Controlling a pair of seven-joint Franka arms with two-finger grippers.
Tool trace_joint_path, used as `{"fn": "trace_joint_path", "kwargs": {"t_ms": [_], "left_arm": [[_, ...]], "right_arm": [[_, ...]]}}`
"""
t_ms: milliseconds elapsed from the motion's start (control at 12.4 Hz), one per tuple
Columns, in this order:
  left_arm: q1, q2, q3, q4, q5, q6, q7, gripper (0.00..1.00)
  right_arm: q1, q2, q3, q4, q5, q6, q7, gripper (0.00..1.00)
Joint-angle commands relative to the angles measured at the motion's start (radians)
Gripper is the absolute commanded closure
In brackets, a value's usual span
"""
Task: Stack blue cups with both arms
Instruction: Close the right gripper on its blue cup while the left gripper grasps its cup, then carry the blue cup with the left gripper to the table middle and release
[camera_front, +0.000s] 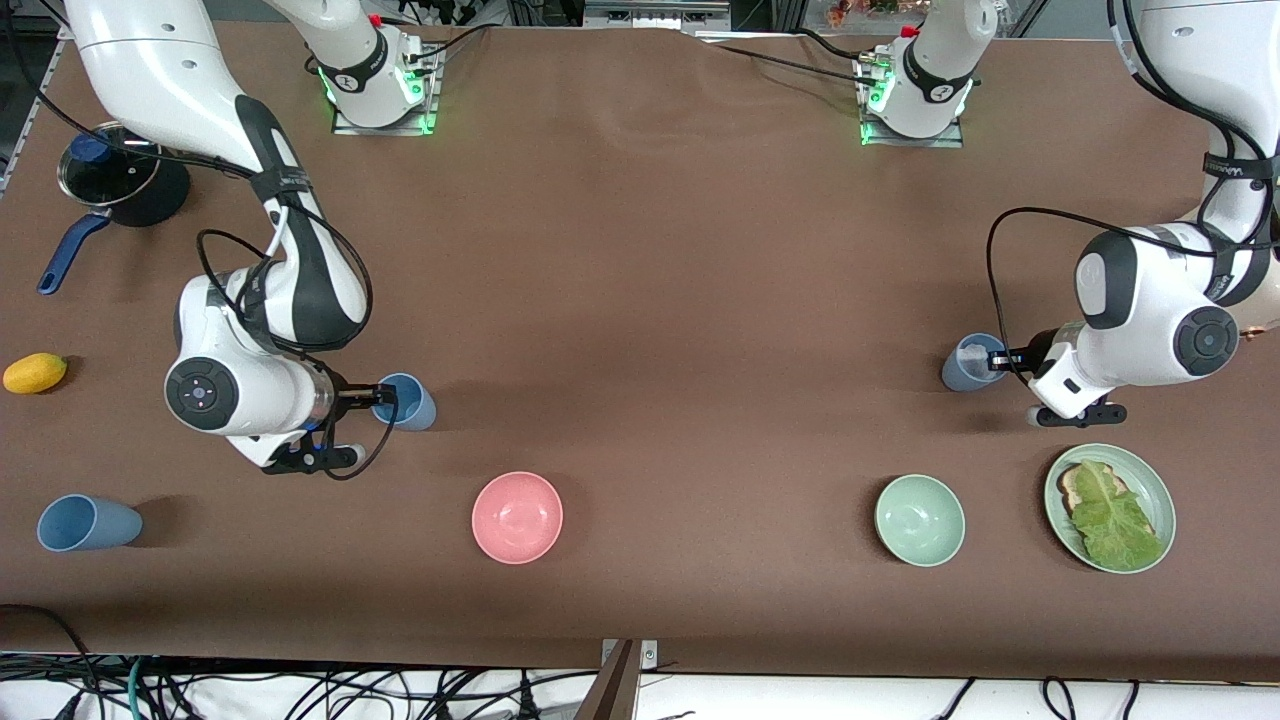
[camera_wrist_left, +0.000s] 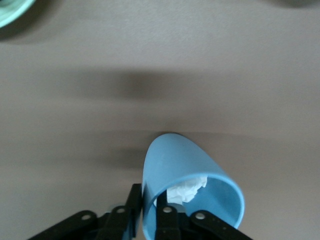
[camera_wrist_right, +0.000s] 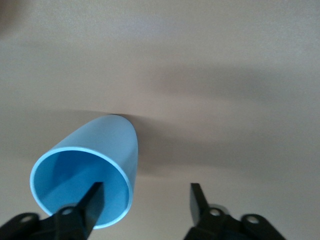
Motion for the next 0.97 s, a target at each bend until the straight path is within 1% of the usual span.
{"fn": "trace_joint_path", "kwargs": {"t_ms": [0,162,242,323,404,485,566,646,727,889], "left_arm": [[-0.065,0.013,-0.025,0.069,-0.031,-0.019,-0.105,1.00],[-0.117,0.011,-0.106,0.075,-0.040,-0.019,-0.264,1.00],[-0.137,0.015,-0.161,0.084,-0.052,-0.016,-0.367,1.00],[-0.160,0.025,-0.204,0.113,-0.055,-0.016,-0.464,1.00],[-0.198,0.039,-0.230,0.135,-0.058,-0.008,-0.556,1.00],[-0.255,0.063,-0.233,0.167,-0.058,-0.008,-0.640,1.00],[-0.325,0.094,-0.233,0.208,-0.061,-0.005,-0.717,1.00],[-0.368,0.137,-0.232,0.272,-0.061,-0.005,-0.801,1.00],[-0.401,0.177,-0.232,0.329,-0.057,-0.005,-0.875,1.00],[-0.439,0.232,-0.232,0.385,-0.061,-0.003,-0.928,1.00]], "right_arm": [[0.002,-0.002,0.003,-0.010,0.014,0.017,0.003,0.35],[0.002,-0.002,0.003,-0.011,0.025,0.016,0.003,0.47],[0.002,0.003,0.003,-0.015,0.025,0.017,0.003,0.50],[0.002,0.003,0.003,-0.016,0.027,0.017,0.003,0.51],[0.002,0.005,0.004,-0.016,0.027,0.019,0.003,0.54],[0.004,0.005,0.004,-0.016,0.027,0.019,0.010,0.58],[0.004,0.005,0.004,-0.016,0.027,0.019,0.018,0.63],[0.004,0.005,0.004,-0.016,0.027,0.017,0.018,0.70],[0.002,0.005,0.004,-0.016,0.027,0.017,0.018,0.77],[0.002,0.005,0.004,-0.016,0.027,0.016,0.018,1.00]]}}
